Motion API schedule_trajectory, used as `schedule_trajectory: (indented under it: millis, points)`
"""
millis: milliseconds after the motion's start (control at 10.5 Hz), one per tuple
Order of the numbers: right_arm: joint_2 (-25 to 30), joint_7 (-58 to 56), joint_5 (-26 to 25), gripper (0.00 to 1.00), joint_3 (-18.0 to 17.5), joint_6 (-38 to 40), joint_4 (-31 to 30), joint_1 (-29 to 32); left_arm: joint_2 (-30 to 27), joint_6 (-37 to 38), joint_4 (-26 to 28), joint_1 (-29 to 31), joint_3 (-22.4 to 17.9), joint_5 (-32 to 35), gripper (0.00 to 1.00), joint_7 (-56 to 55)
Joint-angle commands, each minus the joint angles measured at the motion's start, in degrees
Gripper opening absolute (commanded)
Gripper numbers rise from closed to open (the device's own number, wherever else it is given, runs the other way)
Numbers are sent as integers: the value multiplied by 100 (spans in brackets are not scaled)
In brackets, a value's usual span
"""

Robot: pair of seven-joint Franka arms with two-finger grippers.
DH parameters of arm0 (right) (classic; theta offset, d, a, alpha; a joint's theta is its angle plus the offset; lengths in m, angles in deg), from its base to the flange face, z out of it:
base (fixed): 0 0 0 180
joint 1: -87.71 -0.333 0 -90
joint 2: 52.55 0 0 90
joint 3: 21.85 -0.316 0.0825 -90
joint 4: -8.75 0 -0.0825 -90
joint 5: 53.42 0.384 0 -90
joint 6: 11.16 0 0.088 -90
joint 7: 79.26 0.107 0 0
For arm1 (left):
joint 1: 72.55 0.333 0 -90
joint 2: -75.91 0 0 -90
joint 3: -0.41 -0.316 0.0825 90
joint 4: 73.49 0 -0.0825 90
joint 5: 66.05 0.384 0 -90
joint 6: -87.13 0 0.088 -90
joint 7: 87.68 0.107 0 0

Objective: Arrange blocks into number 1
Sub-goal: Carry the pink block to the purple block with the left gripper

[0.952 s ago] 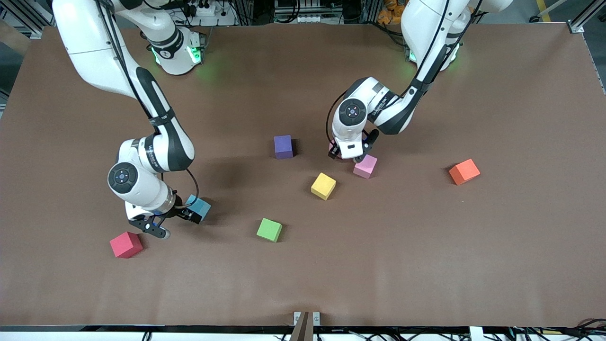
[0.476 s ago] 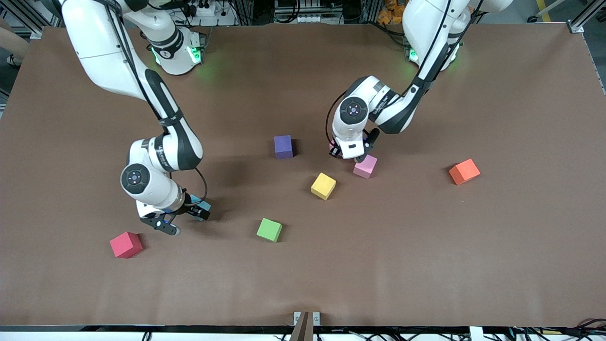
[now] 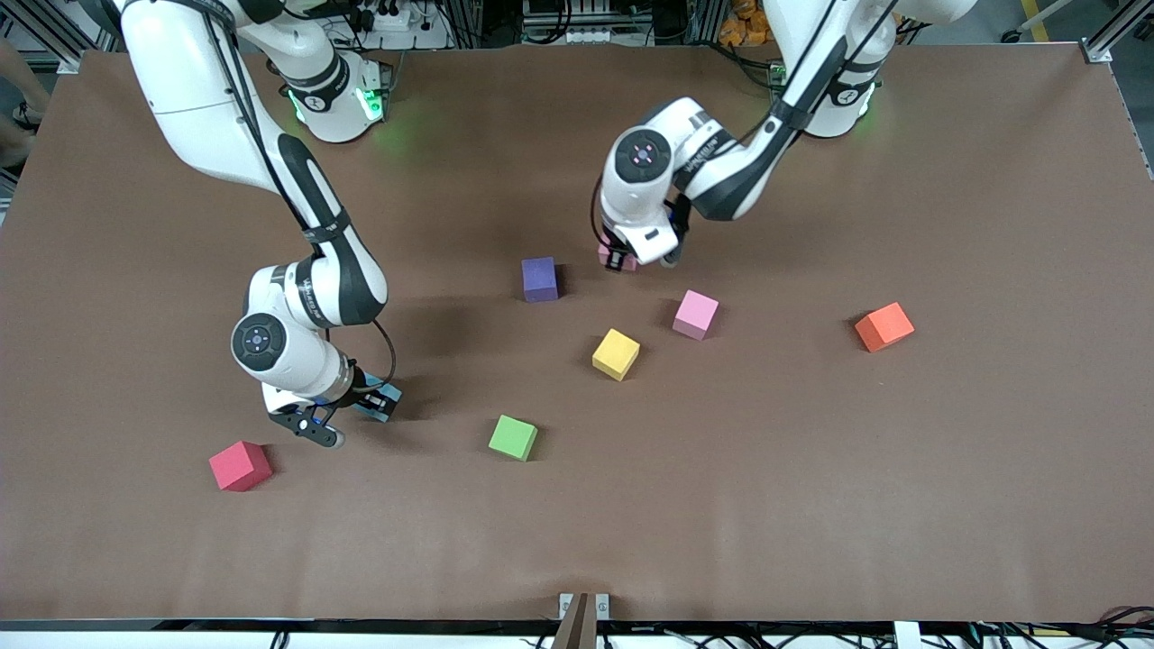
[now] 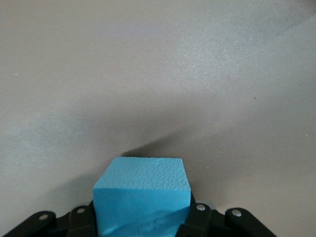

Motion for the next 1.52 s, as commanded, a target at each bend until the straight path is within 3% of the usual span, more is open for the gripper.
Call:
schedule_trajectory:
  millis: [0,286,762,1429]
  points:
    - [460,-452,18,45,78,454,-116,-270,41,134,-184,-407,102,63,0,-1123]
    - [689,-1252,8,46,70,420,-328,-455,567,134,-667,-961,102,63,0,-1829]
    - [646,-1246,70,46,166,209,-231,-938,1604,125,-1809,-1446,41,300,0,-1883]
    - [646,-1228,87,46,298,77,-231,-1018,1650,117,-1864,-1561,-196,643,0,-1857]
